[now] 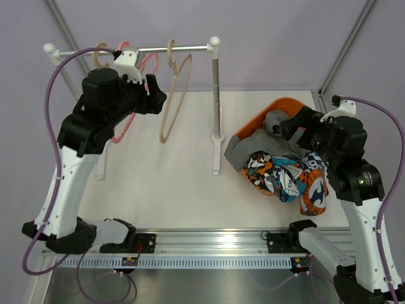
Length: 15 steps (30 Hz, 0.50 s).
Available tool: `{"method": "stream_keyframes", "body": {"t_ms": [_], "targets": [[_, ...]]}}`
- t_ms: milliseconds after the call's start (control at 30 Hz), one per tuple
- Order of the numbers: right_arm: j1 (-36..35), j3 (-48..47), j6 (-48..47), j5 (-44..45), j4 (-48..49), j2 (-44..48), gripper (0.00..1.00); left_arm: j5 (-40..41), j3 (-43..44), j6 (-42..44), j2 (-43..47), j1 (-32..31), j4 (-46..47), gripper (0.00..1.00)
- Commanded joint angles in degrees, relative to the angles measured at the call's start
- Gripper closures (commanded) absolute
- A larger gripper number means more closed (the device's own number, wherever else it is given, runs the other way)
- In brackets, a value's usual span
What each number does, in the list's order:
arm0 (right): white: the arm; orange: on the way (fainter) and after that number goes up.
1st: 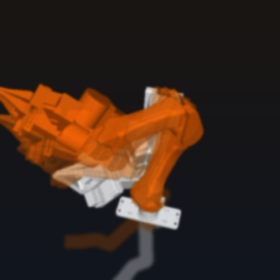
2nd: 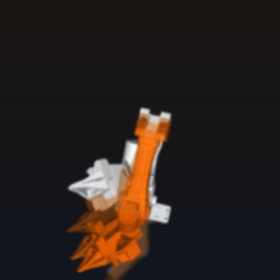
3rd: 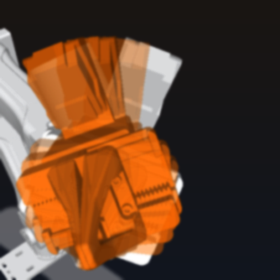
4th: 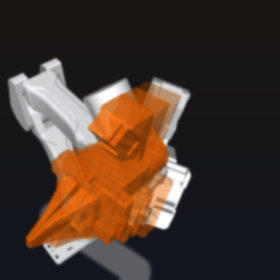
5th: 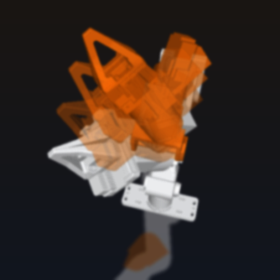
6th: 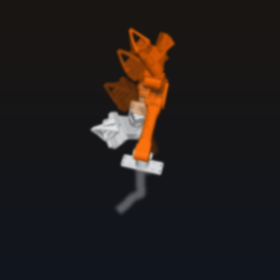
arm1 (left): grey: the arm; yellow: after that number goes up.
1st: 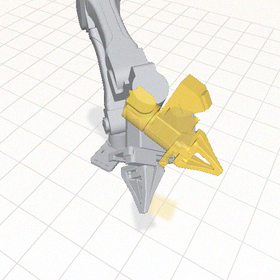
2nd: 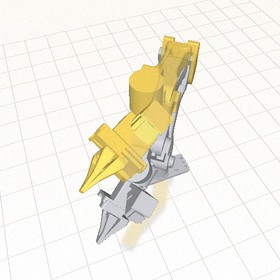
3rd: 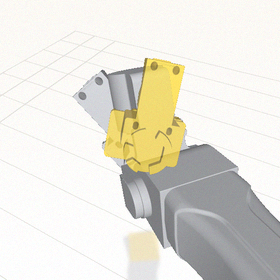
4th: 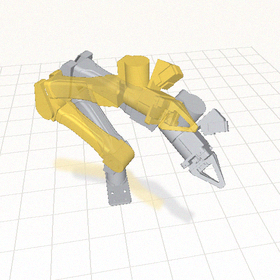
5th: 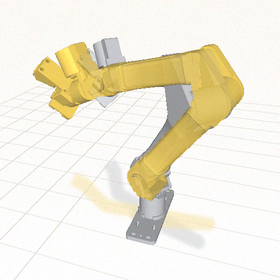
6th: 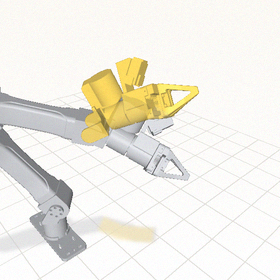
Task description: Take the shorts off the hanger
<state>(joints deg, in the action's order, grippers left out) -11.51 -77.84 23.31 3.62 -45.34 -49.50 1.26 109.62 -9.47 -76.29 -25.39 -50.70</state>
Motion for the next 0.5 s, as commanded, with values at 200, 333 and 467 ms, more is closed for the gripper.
{"method": "stream_keyframes", "body": {"t_ms": [200,333,467], "targets": [[0.08,2.43,-1.78,-8.98,1.04,4.31,0.01,-7.57,-26.98,0.25,24.85,-0.10,16.23,0.32],[-0.01,3.05,-1.78,-10.64,0.69,6.16,0.01,-13.81,-38.50,0.16,34.97,-0.10,21.68,0.30],[-0.01,5.24,-1.51,-12.14,1.83,9.58,0.00,-17.33,-48.35,1.21,43.22,-0.10,26.78,0.30]]}}
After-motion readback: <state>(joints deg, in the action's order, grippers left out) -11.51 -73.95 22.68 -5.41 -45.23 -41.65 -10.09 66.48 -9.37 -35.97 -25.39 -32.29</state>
